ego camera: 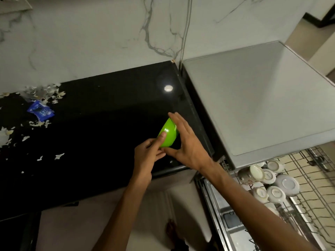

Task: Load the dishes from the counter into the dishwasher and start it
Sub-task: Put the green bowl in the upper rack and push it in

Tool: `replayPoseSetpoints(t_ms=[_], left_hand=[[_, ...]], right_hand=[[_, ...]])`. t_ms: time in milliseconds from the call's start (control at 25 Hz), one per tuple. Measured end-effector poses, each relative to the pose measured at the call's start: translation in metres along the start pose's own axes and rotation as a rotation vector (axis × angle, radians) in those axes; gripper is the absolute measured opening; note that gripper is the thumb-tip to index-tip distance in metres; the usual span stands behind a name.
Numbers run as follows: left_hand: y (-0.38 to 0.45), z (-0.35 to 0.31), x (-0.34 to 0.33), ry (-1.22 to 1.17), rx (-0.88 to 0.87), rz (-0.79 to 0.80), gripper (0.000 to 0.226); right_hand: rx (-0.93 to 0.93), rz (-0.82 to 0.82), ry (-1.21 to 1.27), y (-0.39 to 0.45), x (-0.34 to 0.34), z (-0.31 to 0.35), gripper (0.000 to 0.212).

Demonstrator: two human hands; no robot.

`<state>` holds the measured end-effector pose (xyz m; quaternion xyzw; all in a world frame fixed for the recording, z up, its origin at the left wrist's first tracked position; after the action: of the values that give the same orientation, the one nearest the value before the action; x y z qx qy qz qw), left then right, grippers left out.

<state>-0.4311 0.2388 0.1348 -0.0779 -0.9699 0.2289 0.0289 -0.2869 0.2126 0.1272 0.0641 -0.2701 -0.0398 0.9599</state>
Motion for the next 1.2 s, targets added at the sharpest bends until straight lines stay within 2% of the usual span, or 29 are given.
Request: replayPoseSetpoints(t_ms=[160, 280, 360, 440, 600, 760, 1040, 1120, 1200], left_hand=[[-0.052, 0.016, -0.032, -0.113, 0.163, 0.183, 0.048], [-0.083, 0.037, -0.061, -0.230, 0.347, 0.327, 0.063], [-0.098, 0.051, -0.079, -0.344, 0.464, 0.406, 0.080], [-0.110, 0.063, -0.093, -0.425, 0.558, 0.464, 0.077], [-0.133, 0.089, -0.123, -0.421, 0.700, 0.563, 0.070], [-0.150, 0.111, -0.157, -0.354, 0.806, 0.587, 0.070], [-0.162, 0.156, -0.233, 0.001, 0.850, 0.685, 0.062], [-0.164, 0.172, -0.258, 0.106, 0.853, 0.701, 0.054], [-0.166, 0.186, -0.285, 0.203, 0.839, 0.712, 0.035]], right_hand=[[-0.004, -0.170, -0.029, -0.069, 0.023, 0.003, 0.099], [-0.003, -0.298, -0.060, -0.117, 0.041, 0.000, 0.094], [-0.016, -0.314, -0.089, -0.143, 0.054, -0.003, 0.091], [-0.046, -0.302, -0.111, -0.165, 0.067, -0.006, 0.090], [-0.136, -0.304, -0.141, -0.212, 0.092, -0.020, 0.094], [-0.228, -0.313, -0.215, -0.250, 0.112, -0.041, 0.096], [-0.432, -0.344, -0.310, -0.318, 0.144, -0.106, 0.100], [-0.500, -0.334, -0.355, -0.338, 0.154, -0.129, 0.101], [-0.561, -0.327, -0.398, -0.356, 0.165, -0.153, 0.101]])
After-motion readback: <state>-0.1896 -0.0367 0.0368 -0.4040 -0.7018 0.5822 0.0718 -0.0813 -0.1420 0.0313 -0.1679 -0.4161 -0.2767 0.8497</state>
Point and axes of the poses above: each hand's wrist, its own y-axis towards the middle knuckle, its own x-axis out of the back of the hand, z = x × y, the point moved 1 cm from there along y, towards the middle knuckle, and after that the axes turned 4 degrees about y, right-handed, at the moved point
